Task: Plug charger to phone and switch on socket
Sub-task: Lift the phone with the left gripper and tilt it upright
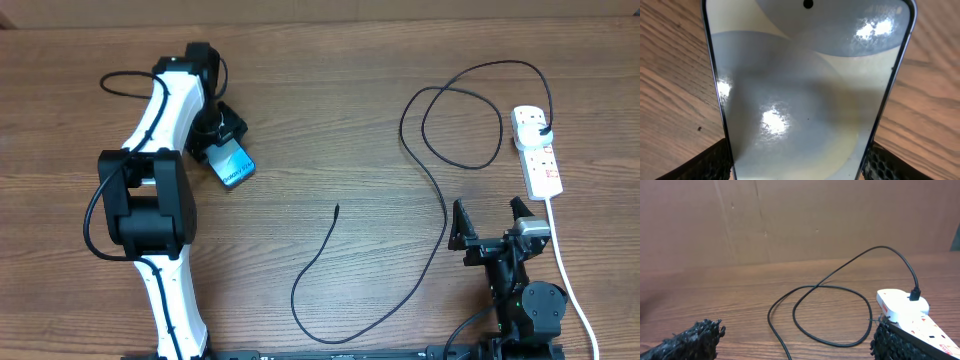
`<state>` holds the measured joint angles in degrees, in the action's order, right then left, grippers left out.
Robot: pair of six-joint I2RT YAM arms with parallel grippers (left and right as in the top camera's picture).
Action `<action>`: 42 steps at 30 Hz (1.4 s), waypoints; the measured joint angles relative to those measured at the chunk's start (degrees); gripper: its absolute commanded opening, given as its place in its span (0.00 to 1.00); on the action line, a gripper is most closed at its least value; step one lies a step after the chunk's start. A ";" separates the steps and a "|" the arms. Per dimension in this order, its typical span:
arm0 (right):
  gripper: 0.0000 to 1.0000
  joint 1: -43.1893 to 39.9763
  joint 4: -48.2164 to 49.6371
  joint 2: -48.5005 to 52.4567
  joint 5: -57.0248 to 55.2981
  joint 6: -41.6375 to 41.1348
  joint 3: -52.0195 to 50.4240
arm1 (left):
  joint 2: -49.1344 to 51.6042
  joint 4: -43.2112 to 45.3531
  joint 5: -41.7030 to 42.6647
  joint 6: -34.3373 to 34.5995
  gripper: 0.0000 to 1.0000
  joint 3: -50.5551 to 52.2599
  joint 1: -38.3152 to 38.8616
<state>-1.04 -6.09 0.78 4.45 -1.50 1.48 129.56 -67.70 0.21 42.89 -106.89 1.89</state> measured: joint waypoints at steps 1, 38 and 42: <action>1.00 0.00 -0.02 0.00 0.00 0.00 0.00 | 0.00 -0.37 0.07 0.00 0.04 -0.59 0.00; 1.00 0.00 0.00 0.00 0.02 0.00 0.00 | 0.00 -6.05 53.40 -1.07 0.04 -7.98 0.00; 1.00 0.00 -0.02 0.00 0.04 -0.04 0.00 | 0.00 -7.15 58.05 -1.07 0.04 -7.98 0.00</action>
<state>-1.04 -6.11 0.78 4.49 -1.54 1.48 129.56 -74.85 58.26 41.82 -114.87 1.89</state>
